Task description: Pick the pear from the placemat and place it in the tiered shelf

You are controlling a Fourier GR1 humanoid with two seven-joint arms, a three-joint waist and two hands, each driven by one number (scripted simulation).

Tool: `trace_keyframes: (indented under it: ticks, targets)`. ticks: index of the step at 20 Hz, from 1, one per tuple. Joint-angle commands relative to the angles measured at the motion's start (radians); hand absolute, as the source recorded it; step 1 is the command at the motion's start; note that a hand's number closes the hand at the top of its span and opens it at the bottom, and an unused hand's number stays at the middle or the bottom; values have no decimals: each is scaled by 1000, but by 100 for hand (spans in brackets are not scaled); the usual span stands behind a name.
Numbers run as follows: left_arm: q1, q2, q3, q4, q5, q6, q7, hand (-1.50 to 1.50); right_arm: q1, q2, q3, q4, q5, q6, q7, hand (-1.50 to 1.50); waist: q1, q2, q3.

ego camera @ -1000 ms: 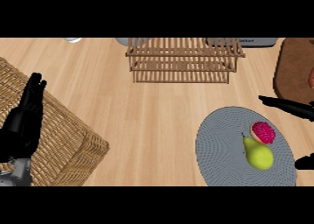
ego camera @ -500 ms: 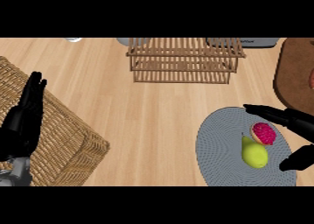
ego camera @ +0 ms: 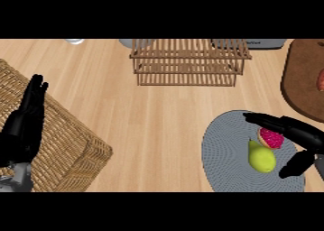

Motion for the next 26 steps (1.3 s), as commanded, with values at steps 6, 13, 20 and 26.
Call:
trace_keyframes:
  ticks: [6, 13, 20, 26]
  targets:
    - [-32, -64, -33, 56, -30, -2, -3, 0, -34, 39, 74, 98, 29, 26, -115, -150, -13, 5, -11]
    - [-25, -44, 11, 23, -12, -21, 28, 0, -36, 75, 132, 68, 81, -46, -108, 150, -17, 2, -11]
    - [24, -67, 18, 70, -10, -63, -63, 0, -72, 95, 70, 192, 83, -186, -249, 150, -11, 5, -11]
    - [28, 2, 28, 0, 2, -20, 20, 0, -62, 236, 70, 81, 247, -305, 569, 150, -50, -19, -28]
